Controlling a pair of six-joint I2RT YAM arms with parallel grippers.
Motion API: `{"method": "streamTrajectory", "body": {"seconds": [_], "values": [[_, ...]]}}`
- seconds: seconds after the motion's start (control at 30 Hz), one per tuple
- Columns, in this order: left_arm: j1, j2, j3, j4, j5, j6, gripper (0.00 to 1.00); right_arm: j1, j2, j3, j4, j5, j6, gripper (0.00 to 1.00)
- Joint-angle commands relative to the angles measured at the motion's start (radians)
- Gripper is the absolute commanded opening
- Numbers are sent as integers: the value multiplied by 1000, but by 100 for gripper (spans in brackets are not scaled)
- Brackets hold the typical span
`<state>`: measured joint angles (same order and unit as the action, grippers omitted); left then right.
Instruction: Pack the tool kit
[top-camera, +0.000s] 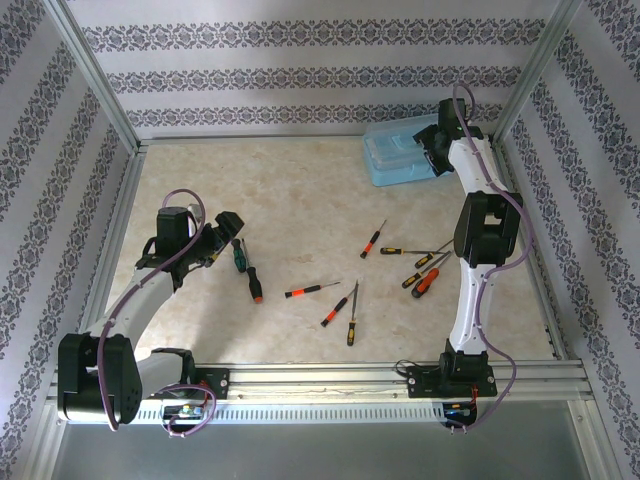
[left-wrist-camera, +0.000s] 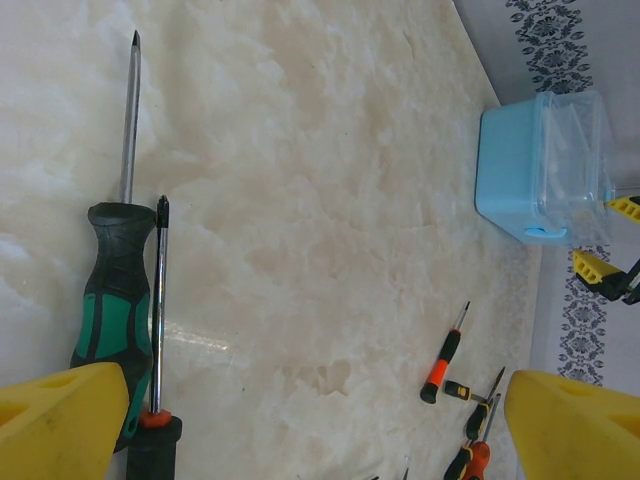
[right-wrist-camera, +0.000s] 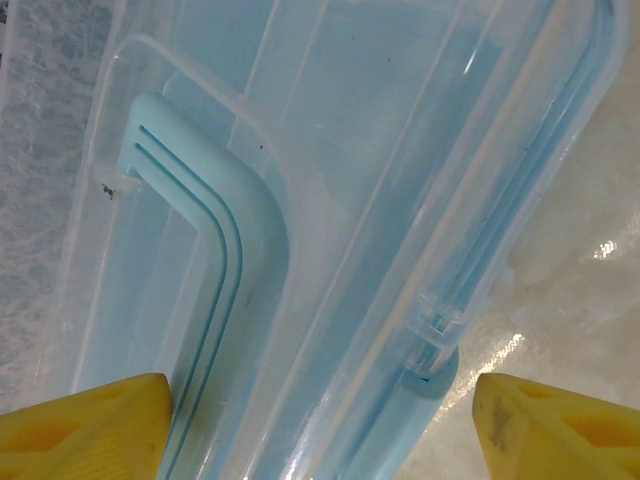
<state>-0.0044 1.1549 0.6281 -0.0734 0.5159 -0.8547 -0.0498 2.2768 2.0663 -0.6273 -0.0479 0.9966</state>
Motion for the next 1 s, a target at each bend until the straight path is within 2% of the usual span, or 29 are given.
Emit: {"method": "streamTrajectory", "body": {"seconds": [0.0, 0.2, 0.6, 0.83, 0.97], "values": [[5, -23, 23, -14, -14, -4, 96, 8, 20, -20, -27, -42, -42, 76], [4, -56, 23, -42, -28, -6, 96, 24, -4, -77, -9, -110, -140, 69], [4, -89, 53, -81, -31, -6, 95, 67, -17, -119, -37, -219, -277, 67], [-3, -59, 98, -87, -16, 10, 95, 149, -33, -140, -42, -274, -371, 66], [-18, -30, 147, -107, -13, 24, 94, 217, -45, -158, -82, -280, -478, 66]]}}
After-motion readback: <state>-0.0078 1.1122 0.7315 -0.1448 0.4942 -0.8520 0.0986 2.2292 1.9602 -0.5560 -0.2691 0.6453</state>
